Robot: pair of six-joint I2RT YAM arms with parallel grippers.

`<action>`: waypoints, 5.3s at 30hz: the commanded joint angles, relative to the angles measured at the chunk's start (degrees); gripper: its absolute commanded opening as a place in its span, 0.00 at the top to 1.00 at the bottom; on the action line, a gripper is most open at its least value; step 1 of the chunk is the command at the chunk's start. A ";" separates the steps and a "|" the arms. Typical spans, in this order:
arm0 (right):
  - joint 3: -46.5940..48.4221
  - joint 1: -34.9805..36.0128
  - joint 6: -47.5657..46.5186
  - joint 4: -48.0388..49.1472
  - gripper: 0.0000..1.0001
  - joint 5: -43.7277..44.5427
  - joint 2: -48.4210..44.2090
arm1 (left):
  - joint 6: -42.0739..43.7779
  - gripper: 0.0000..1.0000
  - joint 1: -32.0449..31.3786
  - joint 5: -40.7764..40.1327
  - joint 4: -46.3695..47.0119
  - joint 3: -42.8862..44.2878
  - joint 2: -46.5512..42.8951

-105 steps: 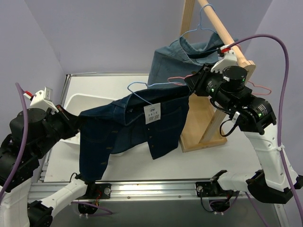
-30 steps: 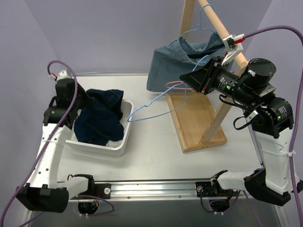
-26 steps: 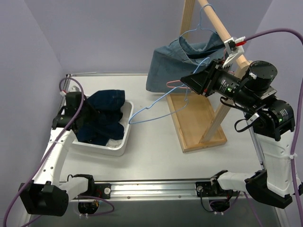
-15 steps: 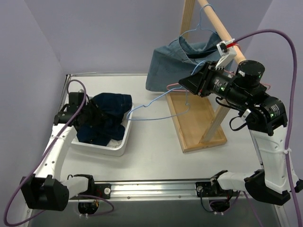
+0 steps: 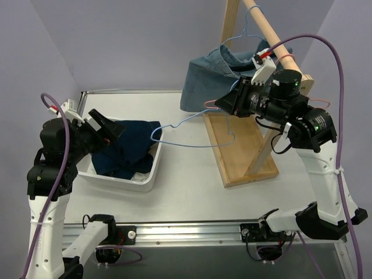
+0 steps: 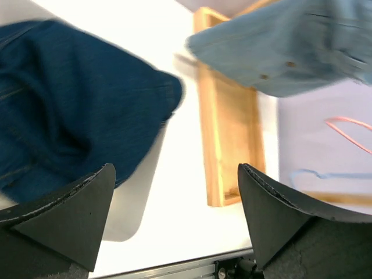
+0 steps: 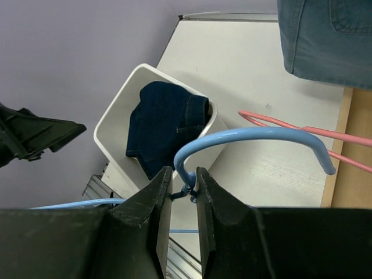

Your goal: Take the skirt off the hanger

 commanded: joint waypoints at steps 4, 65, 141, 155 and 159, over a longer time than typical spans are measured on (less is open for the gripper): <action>-0.76 -0.34 -0.02 -2.28 1.00 3.05 1.25 | 5.45 0.03 -0.44 16.69 14.54 6.72 3.06; 9.78 -0.34 -2.13 -6.16 0.21 -0.80 -2.52 | 33.85 0.98 -27.68 26.55 -5.24 37.94 25.22; 4.78 9.68 3.49 5.01 1.00 26.00 -22.84 | 23.99 0.06 -20.13 17.08 39.30 30.20 39.00; 8.38 9.67 4.20 1.94 1.00 26.08 -17.39 | 39.83 0.06 -17.75 22.06 56.63 40.65 62.38; 9.61 9.76 4.37 0.88 1.00 27.14 -16.51 | 38.95 0.06 -16.44 26.88 56.82 46.97 70.19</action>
